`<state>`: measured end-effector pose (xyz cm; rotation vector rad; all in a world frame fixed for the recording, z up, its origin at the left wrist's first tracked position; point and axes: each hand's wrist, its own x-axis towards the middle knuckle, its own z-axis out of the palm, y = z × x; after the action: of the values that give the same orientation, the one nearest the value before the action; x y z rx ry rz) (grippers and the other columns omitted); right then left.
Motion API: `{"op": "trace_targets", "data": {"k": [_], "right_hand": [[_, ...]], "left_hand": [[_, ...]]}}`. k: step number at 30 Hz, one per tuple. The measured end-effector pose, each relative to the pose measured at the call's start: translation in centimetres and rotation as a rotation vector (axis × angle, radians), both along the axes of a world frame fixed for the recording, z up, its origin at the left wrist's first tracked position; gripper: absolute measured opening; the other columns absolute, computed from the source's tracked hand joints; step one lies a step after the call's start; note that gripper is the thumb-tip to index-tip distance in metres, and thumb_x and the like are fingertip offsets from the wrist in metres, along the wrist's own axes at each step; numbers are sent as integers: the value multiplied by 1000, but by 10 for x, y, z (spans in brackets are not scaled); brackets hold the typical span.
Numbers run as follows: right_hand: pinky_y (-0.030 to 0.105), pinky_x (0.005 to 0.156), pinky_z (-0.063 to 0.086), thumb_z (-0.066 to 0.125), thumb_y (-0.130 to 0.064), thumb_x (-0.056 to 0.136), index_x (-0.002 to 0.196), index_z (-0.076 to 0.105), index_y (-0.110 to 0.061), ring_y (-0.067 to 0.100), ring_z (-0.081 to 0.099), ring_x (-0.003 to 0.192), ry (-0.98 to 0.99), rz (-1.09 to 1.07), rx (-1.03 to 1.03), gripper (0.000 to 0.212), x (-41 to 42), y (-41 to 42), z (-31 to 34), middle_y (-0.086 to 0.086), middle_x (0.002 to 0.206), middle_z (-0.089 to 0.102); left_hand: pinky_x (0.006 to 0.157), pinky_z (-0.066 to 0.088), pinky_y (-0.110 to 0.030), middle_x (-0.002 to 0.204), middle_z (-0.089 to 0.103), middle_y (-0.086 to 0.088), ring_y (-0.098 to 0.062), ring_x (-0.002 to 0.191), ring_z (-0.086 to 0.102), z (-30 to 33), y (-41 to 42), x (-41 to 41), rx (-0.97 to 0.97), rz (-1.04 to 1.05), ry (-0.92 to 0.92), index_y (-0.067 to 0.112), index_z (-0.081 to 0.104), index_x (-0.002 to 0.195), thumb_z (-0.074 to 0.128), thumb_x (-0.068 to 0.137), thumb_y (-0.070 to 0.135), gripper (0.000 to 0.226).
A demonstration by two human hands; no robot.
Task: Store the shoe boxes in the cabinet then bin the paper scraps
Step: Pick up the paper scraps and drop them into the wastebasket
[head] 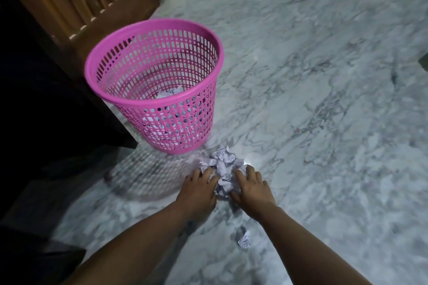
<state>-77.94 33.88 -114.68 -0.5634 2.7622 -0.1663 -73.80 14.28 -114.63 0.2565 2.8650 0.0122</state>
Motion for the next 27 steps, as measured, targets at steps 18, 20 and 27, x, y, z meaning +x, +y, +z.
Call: {"op": "trace_targets", "data": {"k": [18,20,27], "right_hand": [[39,62,51,51,-37,82,81,55,-25,21,57,69,33,-343,-535,13,24,27,29,-3,72,60],[38,59,50,53,-35,83,76,54,-23,20,56,63,51,-372,-559,14,26,29,36,-2,64,60],[34,55,45,56,-41,82,73,53,-23,20,56,59,96,-328,-626,20,23,22,58,-3,58,57]], "left_hand": [[68,42,-36,111,71,1,-31,101,67,34,-7,30,193,-25,49,30,45,131,34,97,69,52],[68,42,-36,103,72,-3,-31,99,68,42,-10,31,191,-6,69,31,46,124,31,93,77,57],[66,30,-35,94,72,-7,-31,96,67,78,-11,33,195,26,59,24,57,104,38,82,86,69]]}}
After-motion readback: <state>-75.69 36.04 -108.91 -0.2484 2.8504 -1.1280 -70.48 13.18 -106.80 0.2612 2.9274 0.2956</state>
